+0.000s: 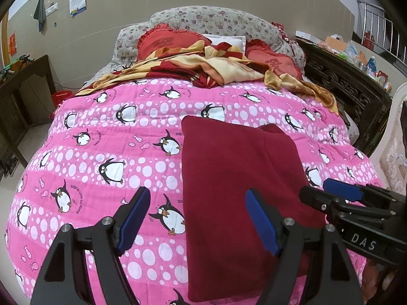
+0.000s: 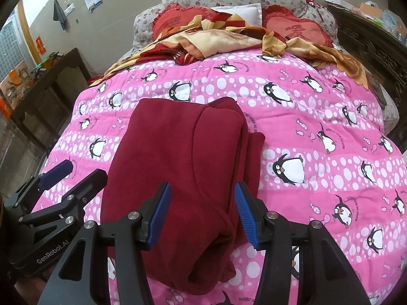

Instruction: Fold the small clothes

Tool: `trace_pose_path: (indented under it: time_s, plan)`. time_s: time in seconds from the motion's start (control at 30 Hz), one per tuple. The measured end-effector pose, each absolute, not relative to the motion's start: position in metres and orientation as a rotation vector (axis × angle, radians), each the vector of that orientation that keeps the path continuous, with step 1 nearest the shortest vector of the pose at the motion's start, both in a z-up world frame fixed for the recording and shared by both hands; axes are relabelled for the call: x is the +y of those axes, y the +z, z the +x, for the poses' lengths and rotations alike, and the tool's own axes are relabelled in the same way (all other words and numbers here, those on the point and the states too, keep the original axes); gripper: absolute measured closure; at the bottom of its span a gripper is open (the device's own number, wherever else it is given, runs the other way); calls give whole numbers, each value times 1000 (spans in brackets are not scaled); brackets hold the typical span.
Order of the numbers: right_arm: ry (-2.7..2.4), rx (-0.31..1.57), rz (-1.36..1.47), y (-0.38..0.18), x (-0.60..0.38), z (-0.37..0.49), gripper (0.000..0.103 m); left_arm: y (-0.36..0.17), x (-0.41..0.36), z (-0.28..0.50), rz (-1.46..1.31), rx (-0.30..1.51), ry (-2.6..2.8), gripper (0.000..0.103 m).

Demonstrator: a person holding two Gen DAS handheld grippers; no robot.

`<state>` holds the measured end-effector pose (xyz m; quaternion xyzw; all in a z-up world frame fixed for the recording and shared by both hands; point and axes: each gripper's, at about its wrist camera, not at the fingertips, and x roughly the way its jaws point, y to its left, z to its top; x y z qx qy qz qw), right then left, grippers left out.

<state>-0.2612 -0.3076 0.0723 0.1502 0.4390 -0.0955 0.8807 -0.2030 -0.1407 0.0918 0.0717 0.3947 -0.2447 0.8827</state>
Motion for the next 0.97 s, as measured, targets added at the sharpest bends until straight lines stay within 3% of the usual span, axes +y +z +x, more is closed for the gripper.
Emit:
trace_pose_path:
  time_s: [0.97]
  plan:
    - [-214,901,320,68,-321,-261,35,84,-130,-189,152,822,-527,22]
